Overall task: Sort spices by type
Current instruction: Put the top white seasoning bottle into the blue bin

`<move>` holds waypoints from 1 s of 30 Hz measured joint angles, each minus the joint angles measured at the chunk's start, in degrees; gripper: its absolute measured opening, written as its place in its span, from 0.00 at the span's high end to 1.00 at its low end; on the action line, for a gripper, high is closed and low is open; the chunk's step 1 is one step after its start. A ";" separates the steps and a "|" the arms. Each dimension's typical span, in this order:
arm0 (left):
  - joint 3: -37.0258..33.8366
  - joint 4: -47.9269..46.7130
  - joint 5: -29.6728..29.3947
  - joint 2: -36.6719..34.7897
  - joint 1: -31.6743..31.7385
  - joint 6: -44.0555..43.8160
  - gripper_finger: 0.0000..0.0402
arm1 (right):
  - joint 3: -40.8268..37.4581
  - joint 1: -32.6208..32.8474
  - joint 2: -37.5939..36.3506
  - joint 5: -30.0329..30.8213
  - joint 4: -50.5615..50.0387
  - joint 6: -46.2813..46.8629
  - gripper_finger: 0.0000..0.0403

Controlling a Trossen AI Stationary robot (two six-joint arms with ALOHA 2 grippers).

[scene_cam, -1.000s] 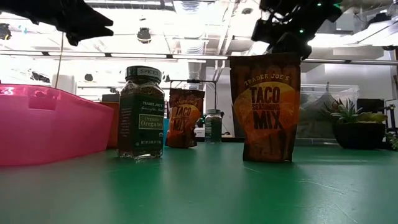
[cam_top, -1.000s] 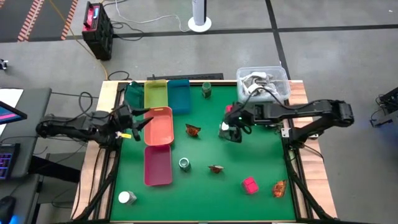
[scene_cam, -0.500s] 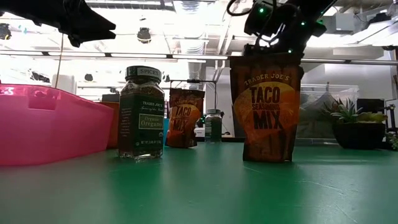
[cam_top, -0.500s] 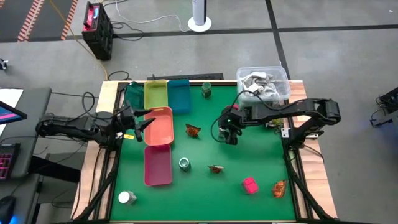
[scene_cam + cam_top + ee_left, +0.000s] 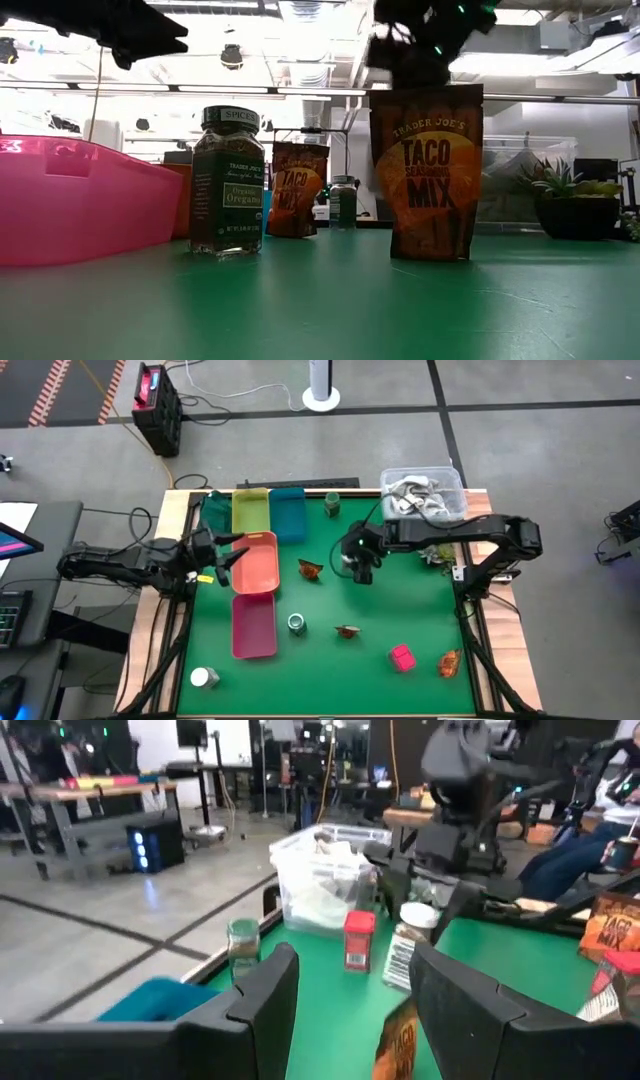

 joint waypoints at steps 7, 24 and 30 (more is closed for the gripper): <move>0.00 -1.63 -2.94 0.00 0.01 -0.39 0.55 | 12.29 -3.43 6.01 0.99 -0.39 -6.35 0.45; -0.42 -7.21 -2.90 0.00 -0.01 -2.41 0.55 | 52.12 -11.97 35.99 -5.14 -2.42 -16.82 0.44; -0.42 -9.95 -2.89 0.01 0.00 -2.90 0.55 | 63.58 -15.36 46.13 -6.94 -6.90 -14.83 0.44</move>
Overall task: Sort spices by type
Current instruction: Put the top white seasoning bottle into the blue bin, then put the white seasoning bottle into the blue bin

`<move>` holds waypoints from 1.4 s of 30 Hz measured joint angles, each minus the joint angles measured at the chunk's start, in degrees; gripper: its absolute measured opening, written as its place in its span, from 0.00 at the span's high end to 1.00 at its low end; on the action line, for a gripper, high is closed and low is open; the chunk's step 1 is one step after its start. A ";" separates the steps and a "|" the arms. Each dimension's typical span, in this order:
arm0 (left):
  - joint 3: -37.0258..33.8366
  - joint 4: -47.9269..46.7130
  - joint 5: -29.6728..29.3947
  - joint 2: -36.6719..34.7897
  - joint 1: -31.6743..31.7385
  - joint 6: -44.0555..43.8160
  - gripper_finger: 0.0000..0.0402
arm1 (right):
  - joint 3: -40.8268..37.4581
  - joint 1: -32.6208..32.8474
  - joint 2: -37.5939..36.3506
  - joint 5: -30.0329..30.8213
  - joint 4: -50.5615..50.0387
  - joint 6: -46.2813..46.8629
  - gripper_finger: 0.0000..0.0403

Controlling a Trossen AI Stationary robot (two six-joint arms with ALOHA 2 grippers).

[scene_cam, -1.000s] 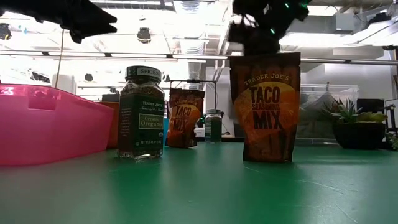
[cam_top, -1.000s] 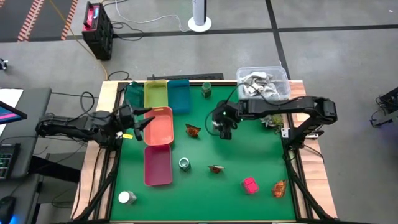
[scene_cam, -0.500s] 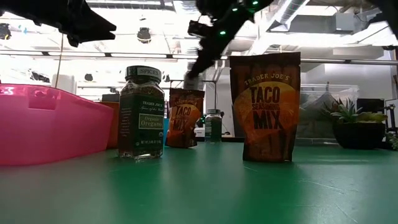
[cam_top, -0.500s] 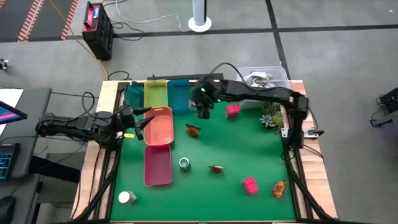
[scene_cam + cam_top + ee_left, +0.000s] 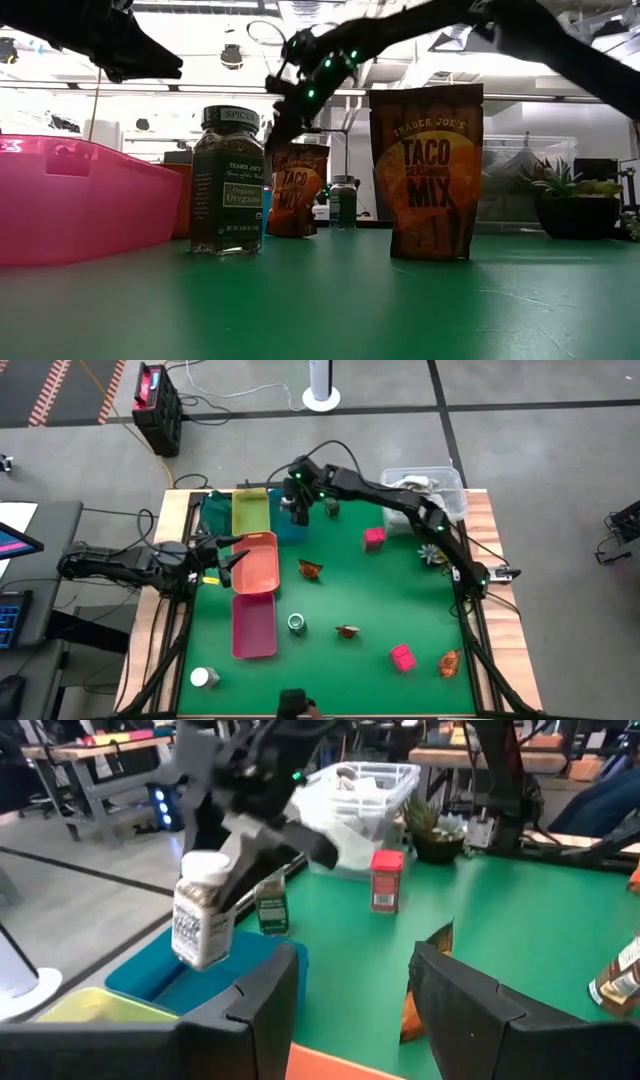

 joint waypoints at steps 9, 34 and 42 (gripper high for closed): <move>0.00 -0.64 0.52 1.07 0.00 -2.26 0.55 | 3.46 -0.93 6.04 -1.74 -2.46 2.26 0.43; 7.98 -8.24 15.16 4.39 -0.25 -2.99 0.55 | 3.52 -0.36 -1.13 -2.43 -6.18 1.61 0.21; 14.76 -20.41 22.81 14.79 -9.73 -5.71 0.55 | 3.52 3.26 -7.37 -2.44 -18.79 2.08 0.21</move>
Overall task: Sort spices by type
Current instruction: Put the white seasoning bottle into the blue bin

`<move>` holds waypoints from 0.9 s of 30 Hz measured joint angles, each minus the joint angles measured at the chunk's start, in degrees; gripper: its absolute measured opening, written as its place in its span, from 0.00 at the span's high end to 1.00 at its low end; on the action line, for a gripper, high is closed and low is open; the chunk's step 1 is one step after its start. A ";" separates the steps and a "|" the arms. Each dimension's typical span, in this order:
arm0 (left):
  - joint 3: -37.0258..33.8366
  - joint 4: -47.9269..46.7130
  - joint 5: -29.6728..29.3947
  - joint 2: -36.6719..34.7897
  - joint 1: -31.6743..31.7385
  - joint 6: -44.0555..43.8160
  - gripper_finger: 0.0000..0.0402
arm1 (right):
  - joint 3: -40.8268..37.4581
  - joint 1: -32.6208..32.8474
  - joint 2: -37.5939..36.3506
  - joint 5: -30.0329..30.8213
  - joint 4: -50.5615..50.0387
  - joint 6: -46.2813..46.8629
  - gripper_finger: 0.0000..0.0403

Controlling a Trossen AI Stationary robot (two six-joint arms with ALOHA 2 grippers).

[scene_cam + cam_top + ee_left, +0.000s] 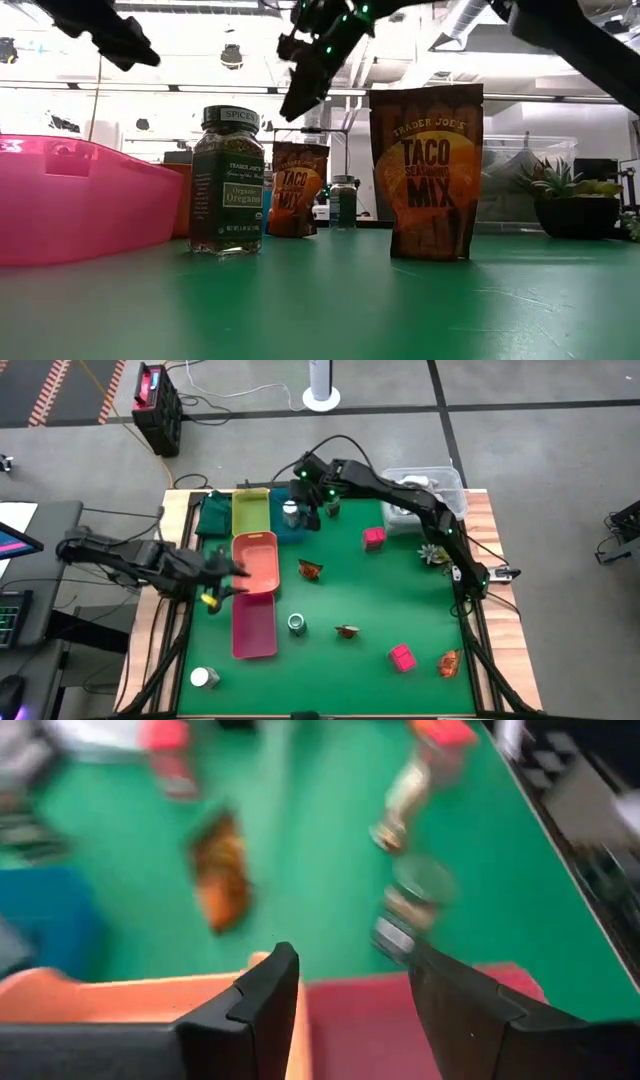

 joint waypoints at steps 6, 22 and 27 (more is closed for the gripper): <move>3.04 0.08 4.20 6.76 -8.67 3.34 0.55 | 0.00 4.01 -4.02 3.69 -7.88 3.17 0.21; 6.99 10.43 17.56 21.55 -25.74 -13.33 0.55 | -11.16 18.96 -14.69 24.56 -12.12 18.50 0.21; 8.72 7.82 14.03 26.60 -29.66 -11.46 0.55 | -17.34 20.99 -19.50 30.33 -10.93 25.70 0.21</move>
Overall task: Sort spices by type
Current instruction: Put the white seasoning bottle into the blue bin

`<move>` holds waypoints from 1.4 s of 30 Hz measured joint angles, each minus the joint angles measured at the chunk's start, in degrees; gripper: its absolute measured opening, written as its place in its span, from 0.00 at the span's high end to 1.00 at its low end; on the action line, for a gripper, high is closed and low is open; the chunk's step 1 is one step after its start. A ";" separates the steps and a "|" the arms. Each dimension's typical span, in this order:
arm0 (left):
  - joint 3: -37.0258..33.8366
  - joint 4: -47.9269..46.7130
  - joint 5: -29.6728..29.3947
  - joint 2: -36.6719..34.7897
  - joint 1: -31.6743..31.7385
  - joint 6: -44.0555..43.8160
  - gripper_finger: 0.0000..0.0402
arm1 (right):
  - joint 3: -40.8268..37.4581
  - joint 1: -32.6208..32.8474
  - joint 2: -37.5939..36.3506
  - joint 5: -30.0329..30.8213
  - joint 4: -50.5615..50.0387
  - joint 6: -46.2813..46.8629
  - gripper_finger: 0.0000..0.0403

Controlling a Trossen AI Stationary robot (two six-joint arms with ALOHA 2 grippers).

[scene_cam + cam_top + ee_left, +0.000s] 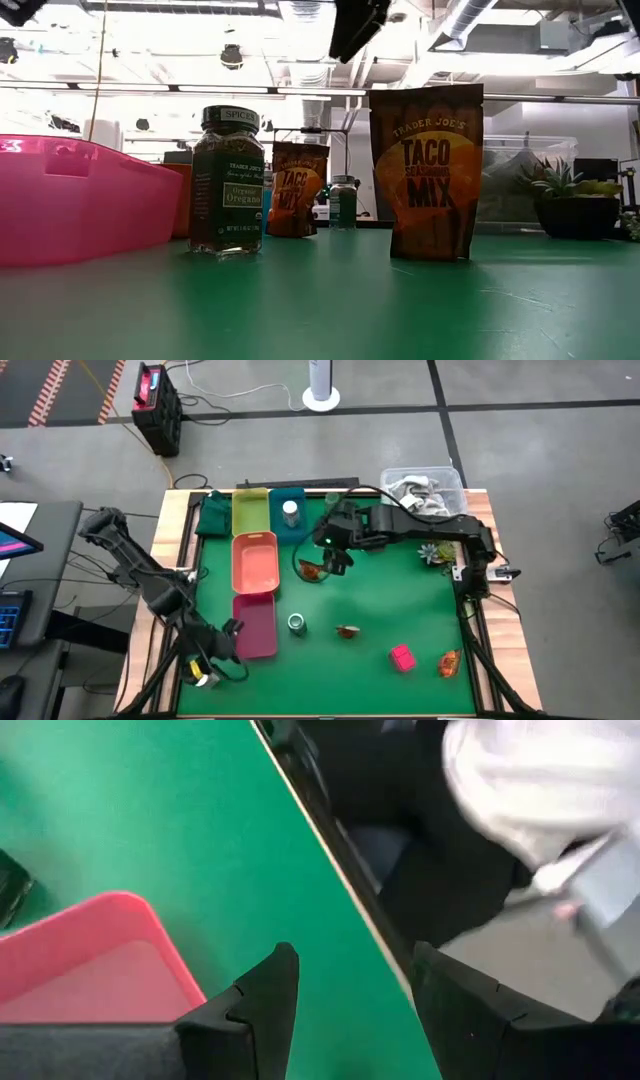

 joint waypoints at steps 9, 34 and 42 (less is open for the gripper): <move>7.90 -6.41 -3.75 3.06 -8.29 10.98 0.55 | -11.85 3.23 -4.77 5.03 9.94 9.42 0.21; 7.12 -12.41 -2.82 2.05 -18.07 25.14 0.57 | -14.36 15.55 -4.87 19.41 14.55 30.52 0.21; 7.10 -12.33 5.86 2.05 -16.82 36.90 0.57 | -14.35 16.71 -4.87 22.30 14.53 34.68 0.21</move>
